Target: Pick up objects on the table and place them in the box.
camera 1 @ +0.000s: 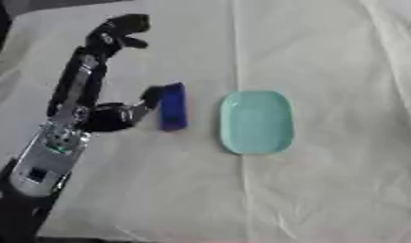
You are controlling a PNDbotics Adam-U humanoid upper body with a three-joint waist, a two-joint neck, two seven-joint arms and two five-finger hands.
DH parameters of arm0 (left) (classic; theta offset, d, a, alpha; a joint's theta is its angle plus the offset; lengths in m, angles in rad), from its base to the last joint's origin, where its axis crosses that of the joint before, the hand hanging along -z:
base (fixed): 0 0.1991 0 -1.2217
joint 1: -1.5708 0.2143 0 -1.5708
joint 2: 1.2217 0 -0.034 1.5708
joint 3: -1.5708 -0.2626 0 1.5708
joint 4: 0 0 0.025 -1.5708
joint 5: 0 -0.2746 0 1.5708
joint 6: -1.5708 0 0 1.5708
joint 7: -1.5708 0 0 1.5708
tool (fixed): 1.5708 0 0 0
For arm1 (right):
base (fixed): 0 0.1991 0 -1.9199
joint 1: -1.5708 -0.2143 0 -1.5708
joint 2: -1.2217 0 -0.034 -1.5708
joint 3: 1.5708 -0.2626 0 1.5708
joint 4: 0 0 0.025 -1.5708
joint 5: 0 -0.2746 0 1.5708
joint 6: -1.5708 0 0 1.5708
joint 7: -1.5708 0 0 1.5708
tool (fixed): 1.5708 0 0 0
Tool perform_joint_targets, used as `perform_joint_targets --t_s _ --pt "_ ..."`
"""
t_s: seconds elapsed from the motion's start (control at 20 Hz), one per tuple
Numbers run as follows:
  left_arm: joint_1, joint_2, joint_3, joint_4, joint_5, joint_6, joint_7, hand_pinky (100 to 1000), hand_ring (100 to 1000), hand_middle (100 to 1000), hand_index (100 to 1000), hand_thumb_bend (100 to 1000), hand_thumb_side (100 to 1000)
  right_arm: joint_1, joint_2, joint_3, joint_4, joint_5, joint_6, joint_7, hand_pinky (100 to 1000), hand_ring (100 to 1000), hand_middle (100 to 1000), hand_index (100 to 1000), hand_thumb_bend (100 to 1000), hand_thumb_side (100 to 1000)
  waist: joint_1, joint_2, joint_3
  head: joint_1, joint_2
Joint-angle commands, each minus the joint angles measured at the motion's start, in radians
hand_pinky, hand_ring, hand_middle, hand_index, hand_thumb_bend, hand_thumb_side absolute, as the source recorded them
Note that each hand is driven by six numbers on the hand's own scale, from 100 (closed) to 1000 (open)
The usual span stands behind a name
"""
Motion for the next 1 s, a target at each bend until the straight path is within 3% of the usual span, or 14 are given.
perform_joint_targets --t_s 0.05,0.1,0.15,0.25,0.55,0.75,0.8,1.0 --pt "-0.026 0.089 0.008 -0.017 -0.08 0.02 -0.074 699 841 814 894 662 351 -0.001 -0.033 0.003 -0.013 -0.005 0.007 0.004 851 919 994 921 100 459 -0.003 -0.016 -0.003 -0.01 -0.003" --pt "-0.035 0.102 0.006 -0.017 -0.094 0.019 -0.088 696 841 814 892 637 356 -0.001 -0.033 0.004 -0.013 -0.007 0.009 0.006 851 919 995 922 100 459 -0.002 -0.016 -0.003 -0.011 -0.003" --pt "-0.041 0.113 0.004 -0.017 -0.105 0.017 -0.1 714 847 823 904 714 358 -0.001 -0.033 0.005 -0.013 -0.009 0.01 0.007 850 918 994 920 100 458 -0.001 -0.016 -0.005 -0.01 -0.003" --pt "-0.057 0.14 -0.003 -0.017 -0.135 0.007 -0.142 728 854 833 915 714 389 -0.001 -0.033 0.006 -0.013 -0.011 0.012 0.009 849 917 993 919 100 458 0.0 -0.016 -0.01 -0.01 -0.003" --pt "-0.093 0.189 -0.019 -0.017 -0.17 0.0 -0.309 810 911 900 972 641 559 0.003 -0.035 0.011 -0.013 -0.016 0.019 0.017 847 915 993 918 100 456 0.005 -0.02 -0.013 -0.004 -0.003" --pt "-0.114 0.202 -0.023 -0.017 -0.18 0.056 -0.47 792 891 890 969 666 584 0.004 -0.033 0.013 -0.013 -0.019 0.021 0.021 845 915 992 916 100 456 0.006 -0.022 -0.017 -0.004 -0.003" --pt "-0.123 0.204 -0.02 -0.017 -0.186 0.074 -0.492 770 870 872 958 631 634 0.004 -0.032 0.013 -0.013 -0.019 0.022 0.022 845 916 992 914 100 456 0.006 -0.023 -0.018 -0.004 -0.003" --pt "-0.157 0.204 -0.013 -0.017 -0.204 0.135 -0.476 697 831 834 925 622 621 0.004 -0.029 0.015 -0.013 -0.02 0.024 0.023 847 918 993 917 100 455 0.005 -0.024 -0.02 -0.002 -0.003"
